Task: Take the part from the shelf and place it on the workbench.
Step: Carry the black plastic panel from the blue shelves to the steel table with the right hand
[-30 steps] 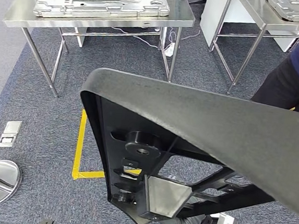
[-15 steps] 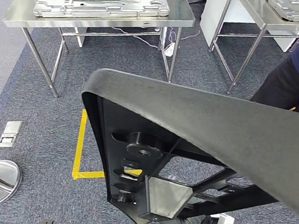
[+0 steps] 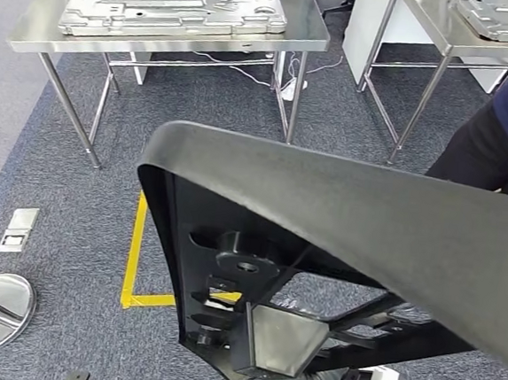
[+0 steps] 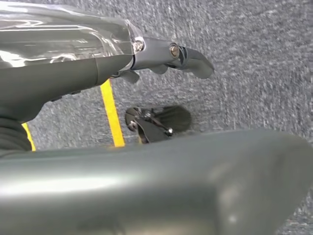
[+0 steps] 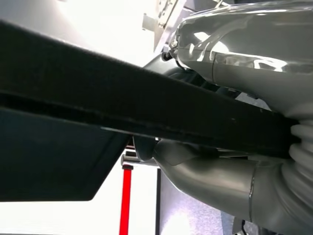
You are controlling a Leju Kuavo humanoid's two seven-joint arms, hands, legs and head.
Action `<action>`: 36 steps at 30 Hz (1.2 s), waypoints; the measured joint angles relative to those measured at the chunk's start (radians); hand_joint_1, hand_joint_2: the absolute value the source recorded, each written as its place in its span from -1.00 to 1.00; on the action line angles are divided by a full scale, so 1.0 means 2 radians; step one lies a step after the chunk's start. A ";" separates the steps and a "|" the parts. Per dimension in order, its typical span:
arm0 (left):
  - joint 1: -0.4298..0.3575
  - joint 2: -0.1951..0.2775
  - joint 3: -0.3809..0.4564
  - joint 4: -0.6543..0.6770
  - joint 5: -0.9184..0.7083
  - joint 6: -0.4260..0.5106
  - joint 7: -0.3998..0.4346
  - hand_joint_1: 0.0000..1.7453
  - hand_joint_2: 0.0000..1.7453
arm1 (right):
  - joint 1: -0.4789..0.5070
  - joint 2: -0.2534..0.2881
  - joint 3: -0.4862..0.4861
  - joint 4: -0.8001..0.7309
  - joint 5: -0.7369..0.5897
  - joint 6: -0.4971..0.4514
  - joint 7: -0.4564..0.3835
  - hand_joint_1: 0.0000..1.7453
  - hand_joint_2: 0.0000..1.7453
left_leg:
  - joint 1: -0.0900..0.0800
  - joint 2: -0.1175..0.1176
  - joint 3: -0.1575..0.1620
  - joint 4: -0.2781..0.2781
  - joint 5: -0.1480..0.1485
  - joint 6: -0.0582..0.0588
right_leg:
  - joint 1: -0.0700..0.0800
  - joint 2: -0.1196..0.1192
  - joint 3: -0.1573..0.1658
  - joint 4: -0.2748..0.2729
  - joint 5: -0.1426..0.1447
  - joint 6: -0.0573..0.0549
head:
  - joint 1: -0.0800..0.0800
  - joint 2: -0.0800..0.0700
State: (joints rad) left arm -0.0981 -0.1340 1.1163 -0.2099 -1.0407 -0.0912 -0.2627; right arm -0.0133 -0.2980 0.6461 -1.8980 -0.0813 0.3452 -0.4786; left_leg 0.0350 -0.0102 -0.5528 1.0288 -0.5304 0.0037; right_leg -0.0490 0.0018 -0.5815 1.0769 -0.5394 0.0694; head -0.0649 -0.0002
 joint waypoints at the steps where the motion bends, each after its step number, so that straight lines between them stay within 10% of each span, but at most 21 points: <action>1: 0.000 0.001 0.000 0.000 0.000 0.000 0.000 -1.00 -1.00 | 0.001 0.000 0.000 0.000 0.000 0.000 0.000 1.00 1.00 | 0.000 -0.001 -0.001 0.005 -0.004 -0.005 | -0.001 0.002 0.003 -0.008 0.000 -0.002 | 0.000 0.000; 6: -0.001 0.001 0.000 0.000 0.000 0.000 -0.001 -1.00 -1.00 | 0.004 0.001 0.000 -0.001 0.000 0.000 0.000 1.00 1.00 | 0.001 0.000 -0.008 0.024 -0.018 -0.012 | 0.001 0.001 0.003 -0.005 -0.006 -0.022 | 0.001 0.000; 11: 0.000 0.001 0.000 0.000 -0.001 0.001 -0.002 -1.00 -1.00 | 0.005 0.001 0.000 -0.002 0.000 0.000 -0.001 1.00 1.00 | -0.004 0.002 -0.079 0.151 -0.061 -0.007 | 0.006 -0.003 0.006 -0.005 -0.011 -0.029 | 0.001 0.000; 15: 0.000 0.002 0.000 0.000 -0.001 0.003 -0.002 -1.00 -1.00 | 0.004 0.001 -0.001 -0.003 0.000 0.000 -0.001 1.00 1.00 | -0.017 0.002 -0.048 0.061 0.007 0.018 | 0.012 -0.002 0.017 -0.005 -0.019 -0.031 | 0.001 0.000; 18: 0.000 0.003 0.000 0.000 -0.002 0.005 -0.002 -1.00 -1.00 | 0.004 0.002 -0.001 -0.005 0.000 0.000 -0.001 1.00 1.00 | -0.025 0.002 -0.038 0.032 0.015 0.027 | 0.011 -0.002 0.017 -0.007 -0.021 -0.026 | 0.001 0.000; 22: -0.002 0.003 0.000 0.000 -0.002 0.006 -0.003 -1.00 -1.00 | 0.004 0.001 -0.001 -0.007 0.000 0.000 -0.001 1.00 1.00 | -0.020 0.004 -0.026 0.008 0.013 0.026 | 0.011 -0.002 0.008 0.016 -0.040 -0.018 | 0.002 0.000; 26: -0.001 0.001 0.000 0.000 -0.002 0.006 -0.003 -1.00 -1.00 | 0.005 0.001 -0.001 -0.006 0.000 -0.001 -0.001 1.00 1.00 | -0.020 0.004 -0.023 0.007 0.011 0.026 | 0.012 -0.002 -0.044 0.108 -0.071 -0.015 | 0.002 0.000; 31: -0.002 0.000 0.000 0.000 -0.002 0.006 -0.002 -1.00 -1.00 | 0.005 0.001 -0.001 -0.006 0.000 -0.001 -0.001 1.00 1.00 | -0.022 0.003 -0.018 0.010 0.006 0.020 | 0.013 -0.002 -0.001 -0.002 -0.002 -0.019 | 0.002 0.000; 36: -0.003 0.000 0.000 0.000 -0.002 0.006 -0.002 -1.00 -1.00 | 0.005 0.002 -0.001 -0.007 0.000 -0.003 -0.001 1.00 1.00 | -0.020 0.003 -0.021 0.018 -0.001 0.009 | 0.013 -0.002 0.004 -0.015 0.001 -0.031 | 0.001 0.000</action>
State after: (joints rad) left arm -0.1033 -0.1335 1.1166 -0.2098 -1.0440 -0.0797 -0.2670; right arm -0.0035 -0.2946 0.6434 -1.9115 -0.0809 0.3384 -0.4814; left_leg -0.0053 -0.0040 -0.5942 1.0643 -0.5325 0.0217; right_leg -0.0224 -0.0014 -0.5740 1.0464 -0.5380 0.0084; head -0.0624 -0.0003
